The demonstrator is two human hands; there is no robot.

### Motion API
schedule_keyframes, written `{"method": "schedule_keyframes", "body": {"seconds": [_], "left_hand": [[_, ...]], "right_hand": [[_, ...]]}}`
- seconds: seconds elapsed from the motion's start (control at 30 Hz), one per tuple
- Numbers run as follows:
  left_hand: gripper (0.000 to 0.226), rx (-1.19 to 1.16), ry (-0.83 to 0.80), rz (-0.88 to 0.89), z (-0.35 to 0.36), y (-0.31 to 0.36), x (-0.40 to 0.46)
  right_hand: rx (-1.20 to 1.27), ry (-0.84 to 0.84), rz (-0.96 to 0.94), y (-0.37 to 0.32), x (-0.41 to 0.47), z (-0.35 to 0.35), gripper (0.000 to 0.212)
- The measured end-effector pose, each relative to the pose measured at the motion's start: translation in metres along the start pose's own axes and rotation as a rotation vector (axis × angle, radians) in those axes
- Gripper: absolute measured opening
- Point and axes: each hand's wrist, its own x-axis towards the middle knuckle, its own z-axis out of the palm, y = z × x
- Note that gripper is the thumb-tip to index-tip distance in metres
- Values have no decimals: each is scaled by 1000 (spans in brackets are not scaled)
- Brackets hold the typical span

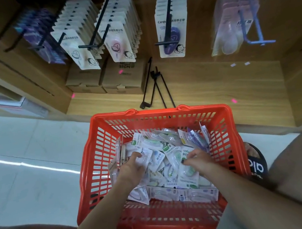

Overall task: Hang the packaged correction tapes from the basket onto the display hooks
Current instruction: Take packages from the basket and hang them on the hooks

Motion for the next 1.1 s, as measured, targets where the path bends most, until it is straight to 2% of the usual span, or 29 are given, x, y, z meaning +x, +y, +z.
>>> {"method": "schedule_keyframes", "body": {"seconds": [0.07,0.13,0.3,0.4,0.47,0.63,0.73,0.8,0.9,0.93,1.03,1.1], "left_hand": [[38,-36,-8,-28,0,0,1],[41,-87,-2,-67,1,1,4],[86,-171,-61,-197,4,-4,13],[77,-228,-129,-217,7,-5,19],[66,-318,-134,-209,9,-2,21],[61,-522,-92,-224,9,6,24],[61,-647,-93,-265,11,8,29],[59,-735,-58,-281,15,9,32],[34,-907,-6,-278,18,8,36],[35,-966,-15,-295,17,7,36],[56,-1103,-128,-324,13,4,33],[47,-1207,-224,-305,8,3,31]], "right_hand": [[-32,36,-20,0,0,2,24],[-38,33,-55,-4,-2,4,37],[-56,-32,-85,-8,-7,16,80],[-78,2,-39,-7,-7,20,96],[-95,-16,-5,-9,-5,19,93],[-146,-92,17,-11,-7,17,84],[-125,-132,15,-8,-9,20,64],[-89,-174,20,-7,-10,21,65],[-30,-210,36,-9,-15,20,68],[-7,-222,37,-9,-16,19,68],[39,-250,32,-9,-16,15,58],[54,-273,30,-12,-19,13,46]]}}
